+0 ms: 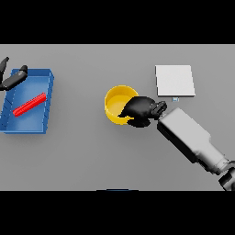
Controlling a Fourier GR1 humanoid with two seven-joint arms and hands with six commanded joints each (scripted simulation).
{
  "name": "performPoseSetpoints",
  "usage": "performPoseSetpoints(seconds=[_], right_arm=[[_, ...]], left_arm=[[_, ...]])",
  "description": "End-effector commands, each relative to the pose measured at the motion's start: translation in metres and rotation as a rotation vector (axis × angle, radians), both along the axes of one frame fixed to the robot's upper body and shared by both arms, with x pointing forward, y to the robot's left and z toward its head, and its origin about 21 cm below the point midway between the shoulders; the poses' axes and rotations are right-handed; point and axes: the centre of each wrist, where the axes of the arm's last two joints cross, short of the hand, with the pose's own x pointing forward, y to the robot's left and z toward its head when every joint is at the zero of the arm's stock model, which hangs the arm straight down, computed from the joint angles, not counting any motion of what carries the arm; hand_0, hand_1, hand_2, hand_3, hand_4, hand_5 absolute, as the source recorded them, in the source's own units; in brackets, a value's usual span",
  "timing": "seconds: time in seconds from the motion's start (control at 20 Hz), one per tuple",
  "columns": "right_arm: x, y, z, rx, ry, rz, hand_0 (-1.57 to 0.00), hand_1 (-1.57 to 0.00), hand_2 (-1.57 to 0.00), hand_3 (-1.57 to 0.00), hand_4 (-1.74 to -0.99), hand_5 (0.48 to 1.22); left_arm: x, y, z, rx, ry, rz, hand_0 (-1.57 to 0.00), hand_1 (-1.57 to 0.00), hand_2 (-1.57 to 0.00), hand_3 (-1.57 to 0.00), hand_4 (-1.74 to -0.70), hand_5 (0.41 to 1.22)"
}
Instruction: Pick up the red beaker and tilt it to pour out 1 green nut into yellow bowl. Pick up the yellow bowl and place it on the metallic measuring scale.
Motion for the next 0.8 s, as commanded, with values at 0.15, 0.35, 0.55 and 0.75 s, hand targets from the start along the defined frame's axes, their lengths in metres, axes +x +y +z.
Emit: performPoseSetpoints(seconds=[0.15,0.35,0.55,0.75], right_arm=[[0.001,-0.002,0.006,-0.014,0.017,-0.017,-1.42,-1.41,-1.32,-1.13,-1.688,1.186],[0.003,-0.002,0.015,-0.004,0.003,-0.022,-1.51,-1.51,-1.39,-1.2,-1.719,1.207],[0.001,-0.013,0.041,-0.002,0.002,-0.032,-1.55,-1.54,-1.46,-1.16,-1.732,1.215],[0.0,-0.021,0.061,-0.017,-0.053,-0.089,-1.56,-1.56,-1.43,-1.22,-1.737,1.219]], left_arm=[[0.001,-0.002,-0.001,-0.001,-0.007,-0.006,0.0,0.0,0.0,0.0,-0.78,0.71],[0.001,-0.003,0.001,0.002,-0.001,-0.012,0.0,0.0,0.0,0.0,-0.78,0.703],[0.002,-0.001,0.003,0.005,-0.009,-0.009,0.0,0.0,0.0,0.0,-0.77,0.707],[0.003,-0.001,0.006,-0.015,-0.012,-0.014,0.0,0.0,0.0,0.0,-0.78,0.702]])
